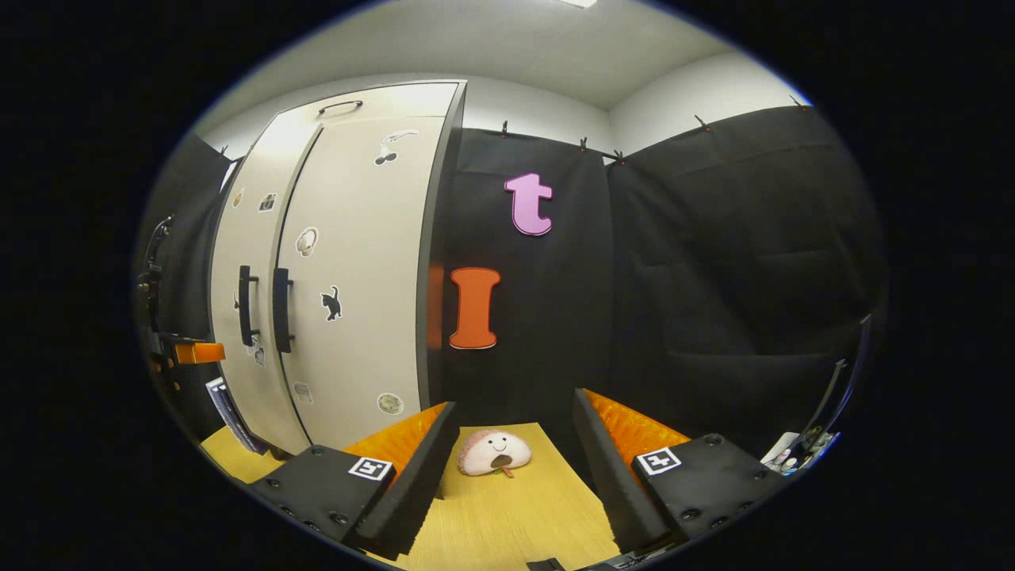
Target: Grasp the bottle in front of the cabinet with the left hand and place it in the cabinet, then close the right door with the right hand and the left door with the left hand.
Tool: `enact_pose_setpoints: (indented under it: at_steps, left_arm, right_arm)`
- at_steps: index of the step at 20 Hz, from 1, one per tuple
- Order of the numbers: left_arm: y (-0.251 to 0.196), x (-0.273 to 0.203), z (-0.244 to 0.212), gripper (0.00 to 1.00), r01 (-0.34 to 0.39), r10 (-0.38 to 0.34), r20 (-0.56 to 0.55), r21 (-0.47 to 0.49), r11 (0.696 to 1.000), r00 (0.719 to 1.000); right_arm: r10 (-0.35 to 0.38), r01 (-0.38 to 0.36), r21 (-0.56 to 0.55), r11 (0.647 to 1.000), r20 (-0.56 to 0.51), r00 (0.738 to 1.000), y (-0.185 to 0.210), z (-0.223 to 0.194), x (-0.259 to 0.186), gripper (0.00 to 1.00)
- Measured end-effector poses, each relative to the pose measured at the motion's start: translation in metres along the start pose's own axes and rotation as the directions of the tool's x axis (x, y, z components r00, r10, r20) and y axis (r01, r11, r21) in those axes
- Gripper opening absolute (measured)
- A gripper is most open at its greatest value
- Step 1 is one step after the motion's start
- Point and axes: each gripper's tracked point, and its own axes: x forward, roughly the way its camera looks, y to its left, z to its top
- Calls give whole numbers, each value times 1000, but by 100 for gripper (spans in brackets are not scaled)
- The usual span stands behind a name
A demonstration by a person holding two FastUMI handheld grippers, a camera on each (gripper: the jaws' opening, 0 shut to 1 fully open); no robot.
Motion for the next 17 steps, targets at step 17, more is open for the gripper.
enact_pose_setpoints:
  at_steps: [17]
  left_arm:
    - [30,-90,95,94,26,-21,150,-31,999,988]
  right_arm:
    - [56,-56,-13,998,18,998,34,17,-18,96]
